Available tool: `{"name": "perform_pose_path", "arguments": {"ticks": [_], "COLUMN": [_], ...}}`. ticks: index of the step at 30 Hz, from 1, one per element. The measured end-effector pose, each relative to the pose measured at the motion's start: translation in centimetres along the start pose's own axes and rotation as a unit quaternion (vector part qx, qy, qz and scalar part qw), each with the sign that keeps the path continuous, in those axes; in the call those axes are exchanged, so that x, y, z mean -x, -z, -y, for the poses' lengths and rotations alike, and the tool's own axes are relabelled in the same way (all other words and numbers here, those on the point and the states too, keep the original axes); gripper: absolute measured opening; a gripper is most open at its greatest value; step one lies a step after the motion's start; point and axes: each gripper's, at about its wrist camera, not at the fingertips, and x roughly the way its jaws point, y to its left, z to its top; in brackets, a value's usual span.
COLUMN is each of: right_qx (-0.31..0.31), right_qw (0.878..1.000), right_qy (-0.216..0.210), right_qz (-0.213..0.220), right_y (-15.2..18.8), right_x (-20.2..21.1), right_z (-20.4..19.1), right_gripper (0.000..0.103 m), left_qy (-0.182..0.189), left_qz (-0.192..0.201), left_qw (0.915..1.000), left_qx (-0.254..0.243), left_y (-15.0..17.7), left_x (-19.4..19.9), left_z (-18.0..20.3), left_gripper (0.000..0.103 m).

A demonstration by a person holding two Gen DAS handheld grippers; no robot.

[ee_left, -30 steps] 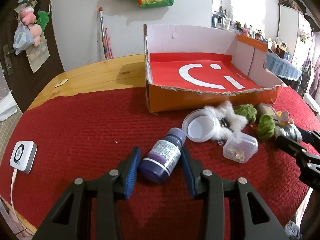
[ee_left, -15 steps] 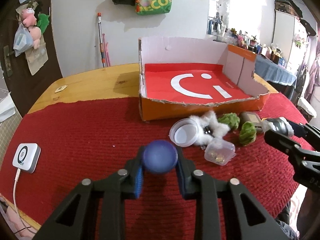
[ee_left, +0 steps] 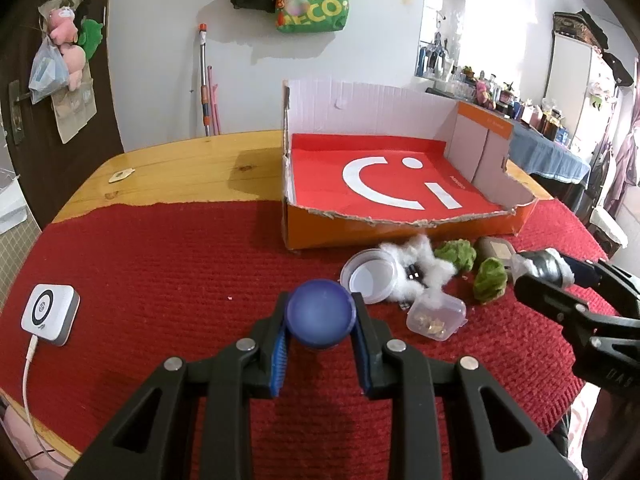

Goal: Organize objects
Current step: 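Lift and carry the bottle and roll over the orange box with both tools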

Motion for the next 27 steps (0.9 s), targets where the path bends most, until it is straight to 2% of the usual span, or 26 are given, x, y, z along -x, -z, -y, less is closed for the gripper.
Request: {"name": "perform_pose_path", "arguments": {"ticks": [14,27], "right_qx": [0.001,0.005], "right_qw": [1.0,1.0], "right_qy": [-0.003,-0.001], "right_qz": [-0.006,0.0], "right_y": [0.1,-2.7], "right_x": [-0.2,-0.1], "right_z": [0.1,0.8], "right_gripper": [0.06,0.06], "left_qy": [0.012,0.034], "left_qz": [0.001,0.017], "left_qw": [0.9999,0.9989], "left_qx": [-0.008,-0.026], "left_y": [-0.4,-4.2], "left_x": [0.1,-0.2], "left_z": [0.7,2.2], "left_gripper": [0.028,0.028]}}
